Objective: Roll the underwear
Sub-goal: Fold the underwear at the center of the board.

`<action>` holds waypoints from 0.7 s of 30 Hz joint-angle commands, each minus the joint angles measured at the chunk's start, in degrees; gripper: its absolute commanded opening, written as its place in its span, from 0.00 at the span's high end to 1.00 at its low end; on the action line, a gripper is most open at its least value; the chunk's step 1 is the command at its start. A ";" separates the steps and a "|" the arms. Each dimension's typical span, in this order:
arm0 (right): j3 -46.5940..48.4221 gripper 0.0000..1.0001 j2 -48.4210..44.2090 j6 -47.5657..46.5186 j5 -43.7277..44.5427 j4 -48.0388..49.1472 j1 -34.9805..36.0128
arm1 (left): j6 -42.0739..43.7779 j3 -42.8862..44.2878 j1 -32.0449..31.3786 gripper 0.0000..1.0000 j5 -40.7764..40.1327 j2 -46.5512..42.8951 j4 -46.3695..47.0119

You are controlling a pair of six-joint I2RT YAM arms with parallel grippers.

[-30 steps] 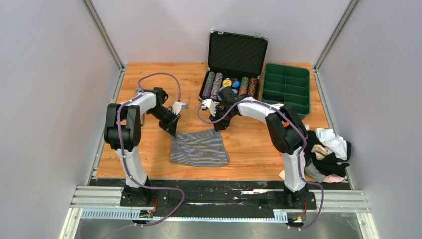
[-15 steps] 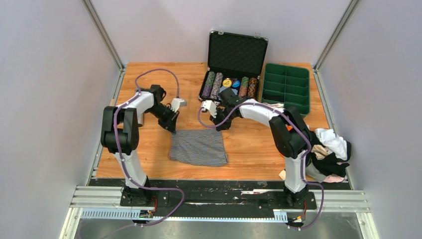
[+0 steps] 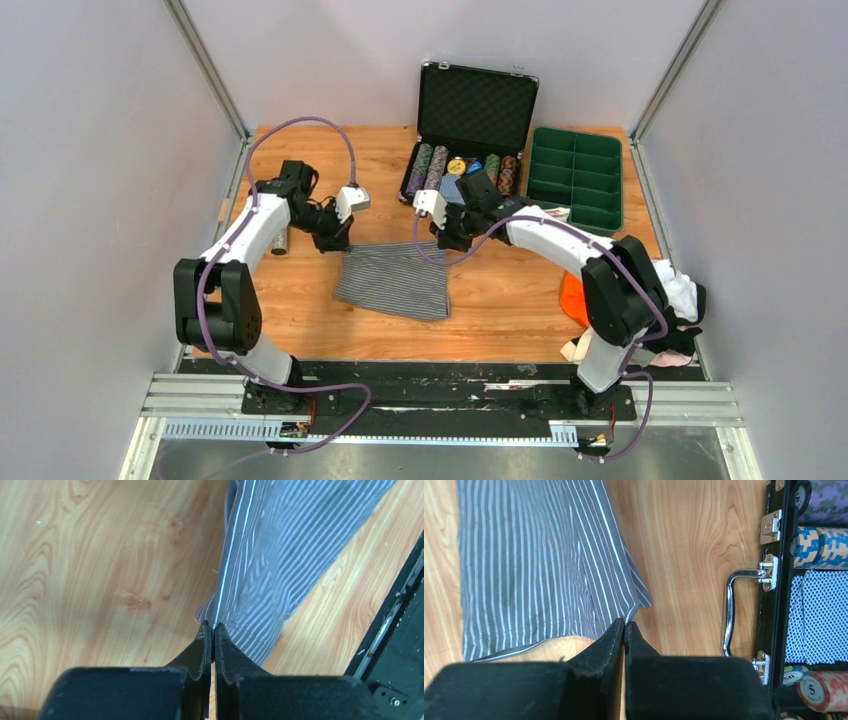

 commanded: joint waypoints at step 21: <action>-18.24 1.00 -17.61 -1.89 1.02 8.00 11.45 | 30.51 -18.60 0.03 1.00 -0.83 -19.10 -3.71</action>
